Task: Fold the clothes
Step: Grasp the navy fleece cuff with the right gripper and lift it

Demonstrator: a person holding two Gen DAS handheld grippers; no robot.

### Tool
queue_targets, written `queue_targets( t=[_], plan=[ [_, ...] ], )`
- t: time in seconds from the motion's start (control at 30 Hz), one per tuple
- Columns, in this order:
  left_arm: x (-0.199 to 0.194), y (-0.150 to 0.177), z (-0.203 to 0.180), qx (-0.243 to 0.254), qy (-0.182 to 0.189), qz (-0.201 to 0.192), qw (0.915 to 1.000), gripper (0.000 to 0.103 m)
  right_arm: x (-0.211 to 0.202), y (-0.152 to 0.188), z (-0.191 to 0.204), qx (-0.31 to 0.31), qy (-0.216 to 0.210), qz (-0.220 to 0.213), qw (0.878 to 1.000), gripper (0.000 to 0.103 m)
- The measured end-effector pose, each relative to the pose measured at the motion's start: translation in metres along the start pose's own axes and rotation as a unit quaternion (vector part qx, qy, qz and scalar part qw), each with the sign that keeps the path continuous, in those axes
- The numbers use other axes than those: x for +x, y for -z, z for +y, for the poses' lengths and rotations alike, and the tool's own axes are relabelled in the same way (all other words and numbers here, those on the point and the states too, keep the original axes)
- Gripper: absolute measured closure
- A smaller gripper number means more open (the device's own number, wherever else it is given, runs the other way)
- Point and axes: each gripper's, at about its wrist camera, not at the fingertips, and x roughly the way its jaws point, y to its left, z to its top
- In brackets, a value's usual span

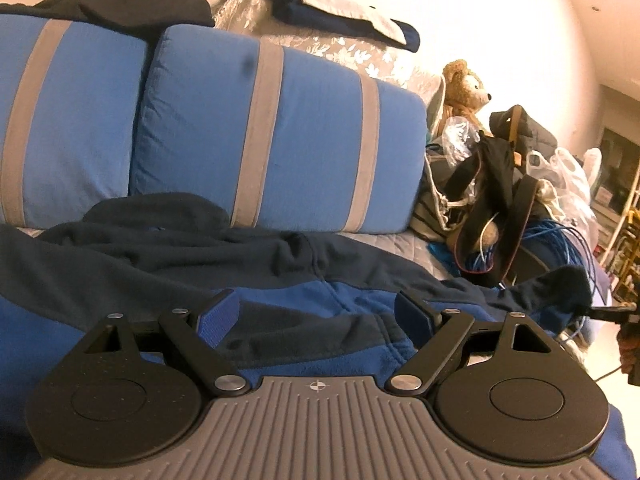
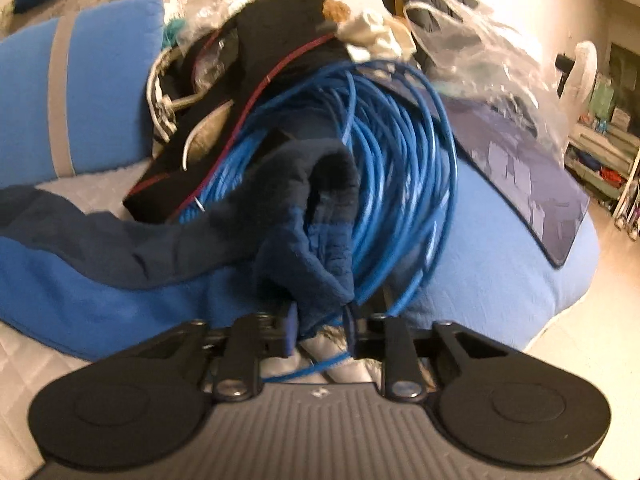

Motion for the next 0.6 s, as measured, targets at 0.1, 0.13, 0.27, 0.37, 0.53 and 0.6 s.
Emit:
queue_targets(
  t=[0.1,0.13,0.27,0.37,0.53,0.6],
  plan=[
    [0.001,0.001,0.001,-0.001,-0.002,0.002,1.0,0.017,-0.007,-0.009,0.014,-0.007,-0.008,-0.009,1.0,0.085],
    [0.001,0.001,0.001,-0.001,-0.003,0.003,1.0,0.017,-0.01,-0.012,0.019,-0.01,-0.011,-0.012,1.0,0.086],
    [0.003,0.003,0.003,-0.003,-0.012,0.01,0.9999,0.017,-0.019,-0.024,0.038,-0.02,-0.022,-0.024,0.999,0.089],
    [0.004,0.004,0.004,-0.005,-0.018,0.013,0.9997,0.017,-0.027,-0.033,0.053,-0.027,-0.03,-0.033,0.999,0.091],
    [0.003,0.004,0.005,-0.008,-0.022,0.014,0.9996,0.017,-0.04,-0.058,0.084,-0.03,-0.067,-0.043,0.996,0.093],
    [0.003,0.003,0.005,-0.01,-0.025,0.013,0.9995,0.017,-0.045,-0.069,0.097,-0.03,-0.081,-0.047,0.995,0.093]
  ],
)
